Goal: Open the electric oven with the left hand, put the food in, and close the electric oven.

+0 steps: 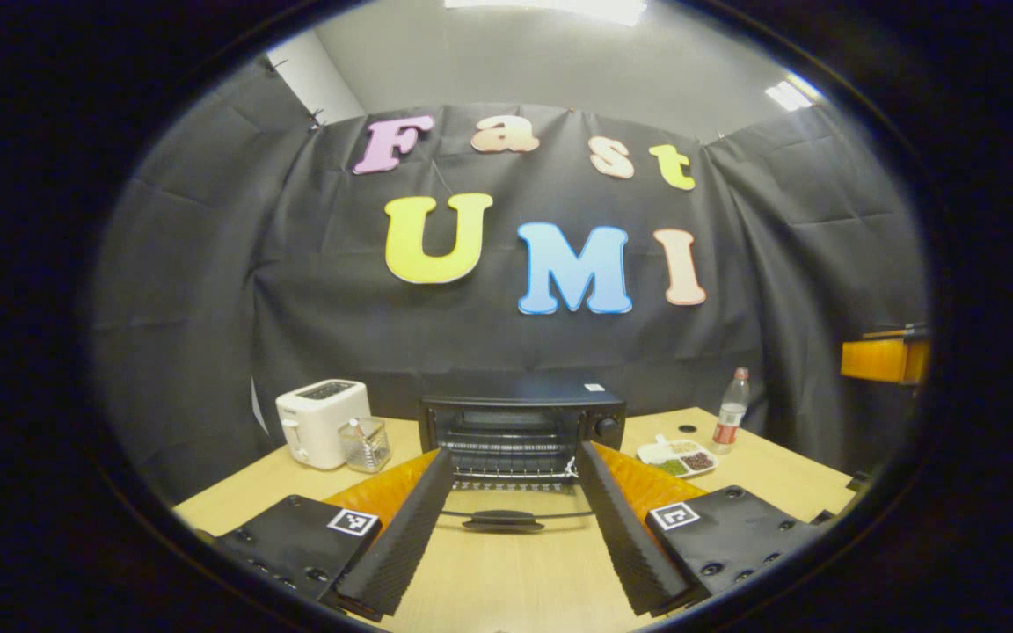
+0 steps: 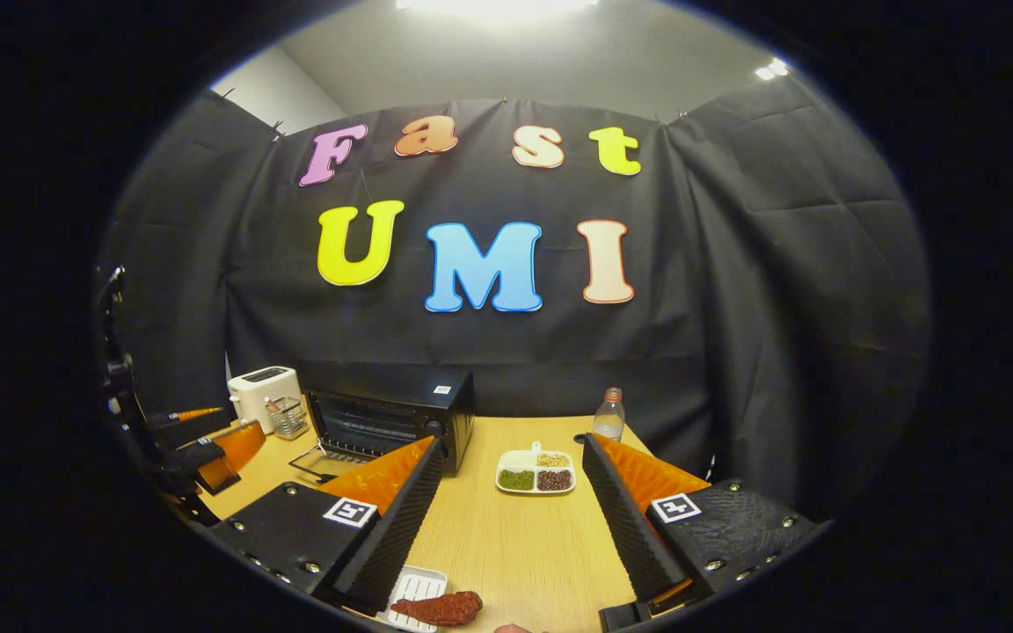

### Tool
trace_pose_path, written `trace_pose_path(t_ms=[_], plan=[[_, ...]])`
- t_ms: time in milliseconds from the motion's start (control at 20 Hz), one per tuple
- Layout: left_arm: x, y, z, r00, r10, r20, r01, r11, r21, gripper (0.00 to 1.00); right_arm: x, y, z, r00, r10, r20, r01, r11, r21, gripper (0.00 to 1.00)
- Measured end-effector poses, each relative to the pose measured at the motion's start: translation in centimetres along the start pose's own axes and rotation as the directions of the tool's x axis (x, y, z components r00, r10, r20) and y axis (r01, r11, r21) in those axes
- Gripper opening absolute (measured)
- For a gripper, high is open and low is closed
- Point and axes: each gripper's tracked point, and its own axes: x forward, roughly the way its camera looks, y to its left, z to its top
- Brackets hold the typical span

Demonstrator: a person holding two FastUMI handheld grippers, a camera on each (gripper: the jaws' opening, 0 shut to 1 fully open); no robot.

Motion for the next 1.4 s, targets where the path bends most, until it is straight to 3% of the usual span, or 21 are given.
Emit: trace_pose_path(t_ms=[250,550,950,1000,1050,1100,1150,1250,1400], plan=[[-4.6,-0.6,5.1,0.996,0.023,0.088,-0.025,0.999,0.019,0.96,-0.4,0.0,-5.2,0.989,0.077,-0.126,-0.068,0.995,0.070,0.98],[-8.1,-0.1,7.9,0.986,0.070,0.149,-0.077,0.996,0.040,1.00,-0.9,1.4,-11.2,0.937,0.206,-0.283,-0.150,0.967,0.208,0.98],[-12.1,1.2,10.4,0.972,0.122,0.199,-0.139,0.988,0.073,1.00,-1.6,2.7,-18.3,0.831,0.325,-0.451,-0.141,0.908,0.394,0.98],[-12.4,1.4,10.7,0.971,0.127,0.203,-0.145,0.986,0.078,1.00,-1.5,3.2,-18.9,0.814,0.347,-0.466,-0.137,0.894,0.427,0.92],[-12.6,1.5,10.8,0.970,0.130,0.205,-0.149,0.986,0.079,1.00,-1.7,3.8,-19.5,0.794,0.375,-0.479,-0.132,0.875,0.465,0.98],[-12.9,1.7,10.8,0.969,0.137,0.205,-0.155,0.985,0.075,0.90,-1.8,4.5,-20.0,0.774,0.403,-0.488,-0.128,0.855,0.502,0.98],[-13.2,1.9,10.9,0.968,0.143,0.204,-0.159,0.985,0.068,0.90,-2.1,4.9,-20.6,0.758,0.421,-0.498,-0.119,0.840,0.530,0.98],[-13.5,2.4,10.7,0.966,0.160,0.201,-0.175,0.983,0.058,0.96,-2.4,5.5,-21.9,0.728,0.450,-0.518,-0.097,0.814,0.572,0.89],[-14.2,3.2,10.3,0.965,0.179,0.193,-0.195,0.979,0.064,0.96,-2.8,6.3,-23.4,0.678,0.493,-0.545,-0.053,0.772,0.633,0.88]])
